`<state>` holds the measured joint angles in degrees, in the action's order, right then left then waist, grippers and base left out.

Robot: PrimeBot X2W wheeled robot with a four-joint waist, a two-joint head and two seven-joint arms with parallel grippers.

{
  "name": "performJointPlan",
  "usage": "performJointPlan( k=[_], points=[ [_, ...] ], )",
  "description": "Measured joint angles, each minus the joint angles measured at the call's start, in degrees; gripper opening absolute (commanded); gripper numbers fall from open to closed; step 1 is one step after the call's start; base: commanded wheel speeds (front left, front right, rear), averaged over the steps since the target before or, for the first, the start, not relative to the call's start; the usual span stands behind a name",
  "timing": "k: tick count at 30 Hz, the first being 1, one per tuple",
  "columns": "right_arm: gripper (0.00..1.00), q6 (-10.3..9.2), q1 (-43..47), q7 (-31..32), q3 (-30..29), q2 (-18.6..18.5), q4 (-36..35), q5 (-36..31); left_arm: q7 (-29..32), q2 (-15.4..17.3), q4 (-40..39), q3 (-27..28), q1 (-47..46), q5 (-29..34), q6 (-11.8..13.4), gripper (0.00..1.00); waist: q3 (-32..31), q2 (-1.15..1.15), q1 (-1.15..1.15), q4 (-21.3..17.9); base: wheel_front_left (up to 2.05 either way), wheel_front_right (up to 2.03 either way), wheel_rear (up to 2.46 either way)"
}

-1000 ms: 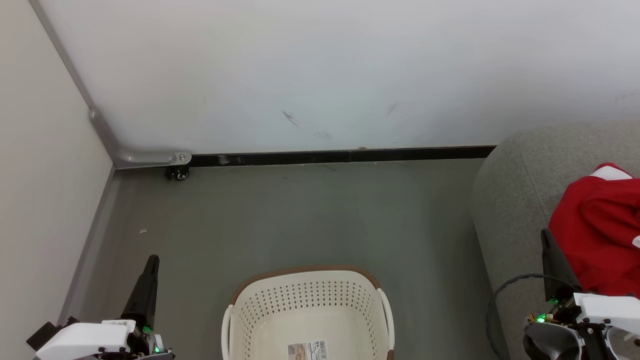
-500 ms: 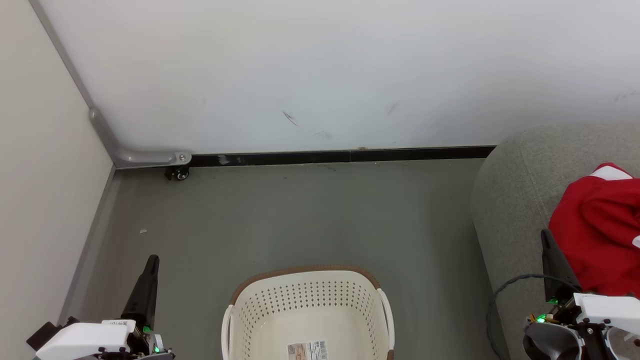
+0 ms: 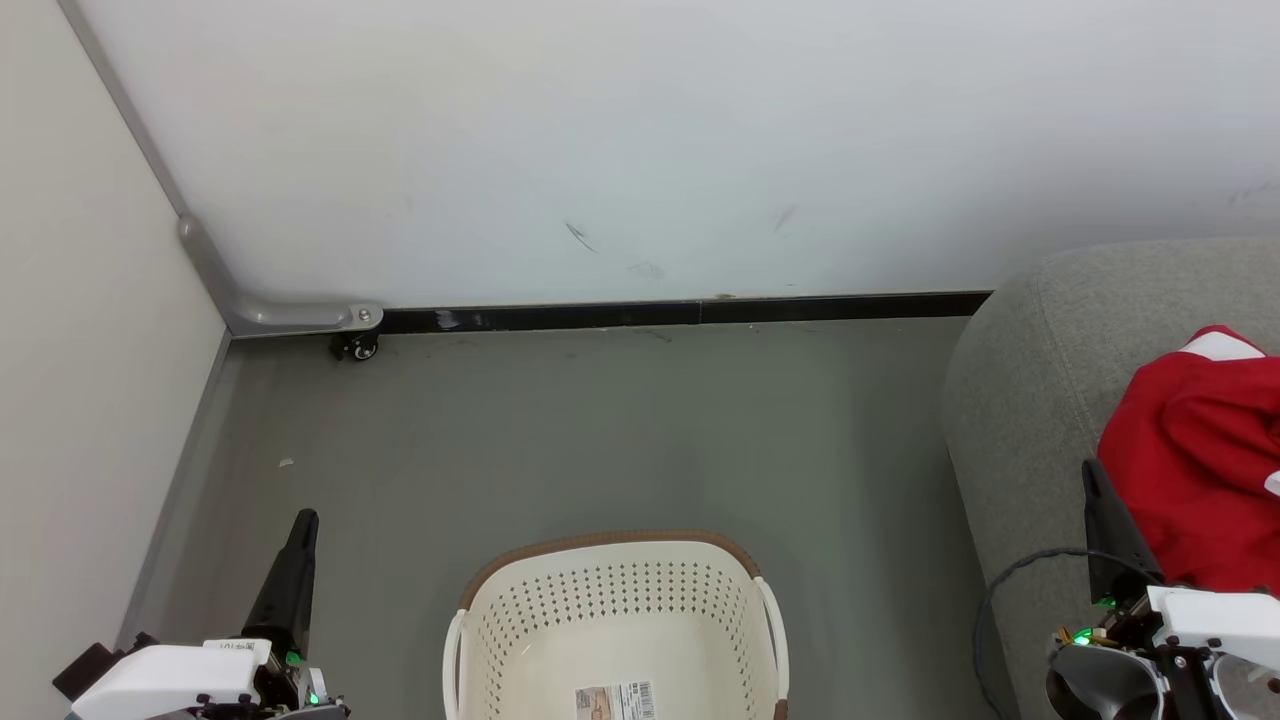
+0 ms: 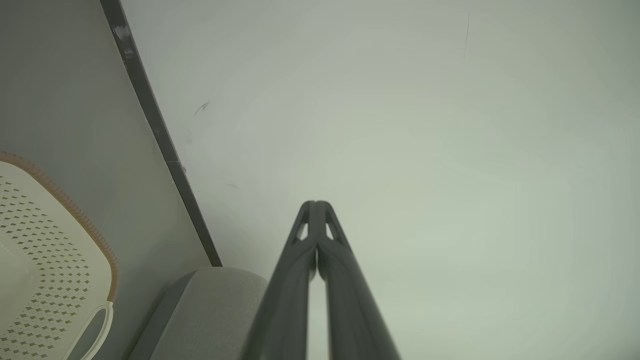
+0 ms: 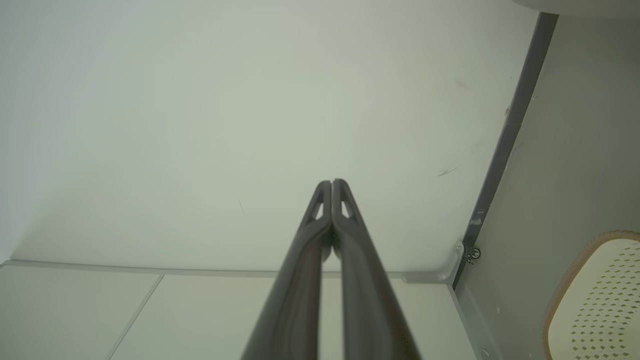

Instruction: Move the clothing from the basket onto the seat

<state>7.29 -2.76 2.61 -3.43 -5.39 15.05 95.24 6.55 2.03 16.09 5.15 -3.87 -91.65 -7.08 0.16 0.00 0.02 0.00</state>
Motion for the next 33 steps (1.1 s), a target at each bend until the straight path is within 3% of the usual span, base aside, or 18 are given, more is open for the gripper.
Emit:
performJointPlan(
  k=[33],
  points=[
    [0.00, 0.00, 0.00, 0.27, -0.11, 0.18, 0.03, 0.00, -0.01, 0.00, -0.12, -0.03, 0.00, 0.00, 0.00, 0.00, 0.01, 0.00, -0.01, 0.00, 0.00, 0.00, 0.00]
  ],
)
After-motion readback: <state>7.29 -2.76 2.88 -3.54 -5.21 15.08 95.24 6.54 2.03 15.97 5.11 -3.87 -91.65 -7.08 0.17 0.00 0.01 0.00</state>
